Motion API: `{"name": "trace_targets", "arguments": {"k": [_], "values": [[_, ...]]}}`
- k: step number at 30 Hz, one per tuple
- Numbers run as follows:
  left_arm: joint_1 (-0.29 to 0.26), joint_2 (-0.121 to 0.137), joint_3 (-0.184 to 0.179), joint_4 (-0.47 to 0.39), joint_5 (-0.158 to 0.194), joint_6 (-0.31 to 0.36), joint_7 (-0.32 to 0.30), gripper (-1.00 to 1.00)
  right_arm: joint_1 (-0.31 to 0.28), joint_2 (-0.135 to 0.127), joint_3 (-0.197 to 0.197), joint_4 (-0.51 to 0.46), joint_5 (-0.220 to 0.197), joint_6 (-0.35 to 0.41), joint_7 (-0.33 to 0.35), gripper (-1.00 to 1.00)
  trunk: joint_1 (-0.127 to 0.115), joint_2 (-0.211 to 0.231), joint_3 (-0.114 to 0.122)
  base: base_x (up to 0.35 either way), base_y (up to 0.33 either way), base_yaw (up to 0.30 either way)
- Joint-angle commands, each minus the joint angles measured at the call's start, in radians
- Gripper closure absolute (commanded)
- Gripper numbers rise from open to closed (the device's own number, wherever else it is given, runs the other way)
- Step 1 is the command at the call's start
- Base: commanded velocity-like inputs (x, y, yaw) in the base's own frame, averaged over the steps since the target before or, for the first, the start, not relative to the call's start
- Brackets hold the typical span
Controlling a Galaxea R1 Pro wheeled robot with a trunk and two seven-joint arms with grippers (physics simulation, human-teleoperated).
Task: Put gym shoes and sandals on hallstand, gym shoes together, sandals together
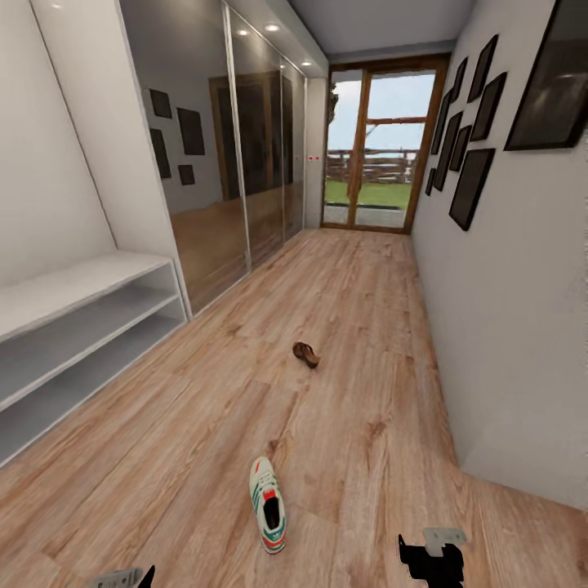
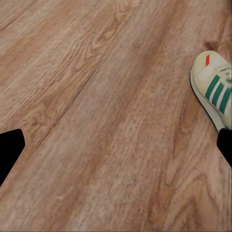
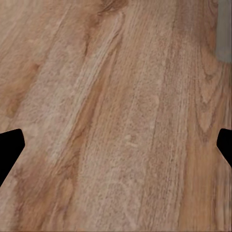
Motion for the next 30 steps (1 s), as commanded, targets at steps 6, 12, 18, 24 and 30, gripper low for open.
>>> {"name": "trace_targets", "arguments": {"k": [6, 12, 18, 24, 30], "values": [[-0.001, 0.0, 0.002, 0.001, 0.011, 0.0, -0.01, -1.0, -0.001, 0.0, -0.007, 0.001, 0.011, -0.003, -0.003, -1.0, 0.0, 0.0, -0.001, 0.146, -0.265, 0.0], [-0.001, 0.0, 0.002, 0.001, 0.011, 0.0, -0.01, -1.0, -0.001, 0.0, -0.007, 0.001, 0.011, -0.003, -0.003, -1.0, 0.0, 0.0, -0.004, 0.169, -0.254, 0.027], [-0.001, 0.0, 0.002, 0.001, 0.012, 0.0, -0.01, -1.0, -0.001, 0.0, -0.007, 0.001, 0.011, -0.003, -0.003, -1.0, 0.0, 0.0, -0.01, 0.183, -0.243, 0.087], [-0.001, 0.0, 0.002, 0.001, 0.011, 0.0, -0.01, -1.0, -0.001, 0.0, -0.007, 0.001, 0.011, -0.003, -0.003, -1.0, 0.0, 0.0, -0.018, 0.201, -0.229, 0.105], [-0.001, 0.0, 0.002, 0.002, 0.01, 0.0, -0.01, -1.0, -0.001, 0.0, -0.007, 0.002, 0.011, -0.002, -0.003, -1.0, 0.0, 0.0, -0.021, 0.207, -0.195, 0.055]]}}
